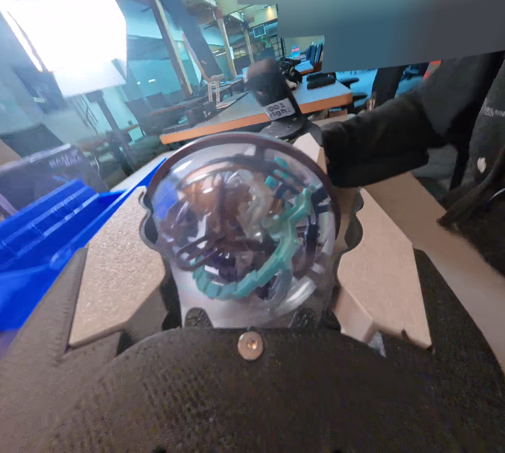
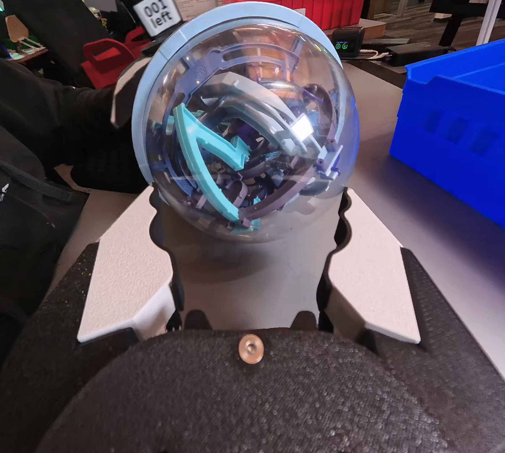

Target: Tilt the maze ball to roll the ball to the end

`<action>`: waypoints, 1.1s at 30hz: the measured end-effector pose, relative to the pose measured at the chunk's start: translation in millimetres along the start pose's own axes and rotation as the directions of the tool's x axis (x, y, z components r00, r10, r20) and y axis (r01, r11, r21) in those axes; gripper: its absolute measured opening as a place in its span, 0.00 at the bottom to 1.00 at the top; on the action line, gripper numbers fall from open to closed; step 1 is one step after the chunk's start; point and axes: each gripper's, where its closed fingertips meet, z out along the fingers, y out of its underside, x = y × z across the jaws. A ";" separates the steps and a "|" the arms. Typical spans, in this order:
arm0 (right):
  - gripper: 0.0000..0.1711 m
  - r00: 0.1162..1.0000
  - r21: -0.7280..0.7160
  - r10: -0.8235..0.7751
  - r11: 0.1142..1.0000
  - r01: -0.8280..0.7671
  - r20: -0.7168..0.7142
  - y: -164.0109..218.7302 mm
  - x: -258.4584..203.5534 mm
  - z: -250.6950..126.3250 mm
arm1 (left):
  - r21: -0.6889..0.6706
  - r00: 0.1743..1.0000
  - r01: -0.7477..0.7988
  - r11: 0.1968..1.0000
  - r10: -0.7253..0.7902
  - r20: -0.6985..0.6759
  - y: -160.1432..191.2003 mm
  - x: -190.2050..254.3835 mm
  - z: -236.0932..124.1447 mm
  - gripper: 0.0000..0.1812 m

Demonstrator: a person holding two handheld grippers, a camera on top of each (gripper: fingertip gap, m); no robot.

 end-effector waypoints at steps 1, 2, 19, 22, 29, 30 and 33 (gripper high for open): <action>0.73 1.000 -0.002 -0.003 1.000 0.003 -0.002 0.2 0.2 -0.2 | -0.001 0.998 0.068 0.998 -0.068 0.007 3.5 -8.8 -4.7 0.77; 0.73 1.000 -0.004 -0.009 1.000 0.009 -0.004 0.5 0.2 -0.3 | -0.002 0.989 0.148 0.989 -0.148 0.013 8.1 -18.2 -9.2 0.78; 0.80 0.980 -0.268 -0.198 0.944 0.191 -0.001 43.3 -9.0 13.3 | -0.250 0.941 0.275 0.928 -0.313 -0.128 54.3 14.9 4.4 0.84; 0.81 0.937 -0.232 -0.347 0.915 0.329 -0.040 20.5 -7.5 7.6 | -0.182 0.983 0.113 0.977 -0.136 -0.124 26.3 13.4 8.2 0.84; 0.81 0.577 -0.349 -0.799 0.597 0.722 -0.171 -107.7 2.0 -34.0 | -0.143 0.895 -0.445 0.884 0.441 -0.066 -92.0 -6.7 23.0 0.85; 0.81 0.512 -0.349 -0.837 0.547 0.761 -0.193 -135.2 -3.4 -41.8 | -0.122 0.859 -0.512 0.851 0.509 -0.058 -118.6 -7.7 24.0 0.85; 0.80 0.276 -0.382 -0.921 0.368 0.848 -0.274 -211.3 -26.9 -65.5 | -0.084 0.695 -0.718 0.691 0.719 -0.025 -193.2 0.4 25.4 0.85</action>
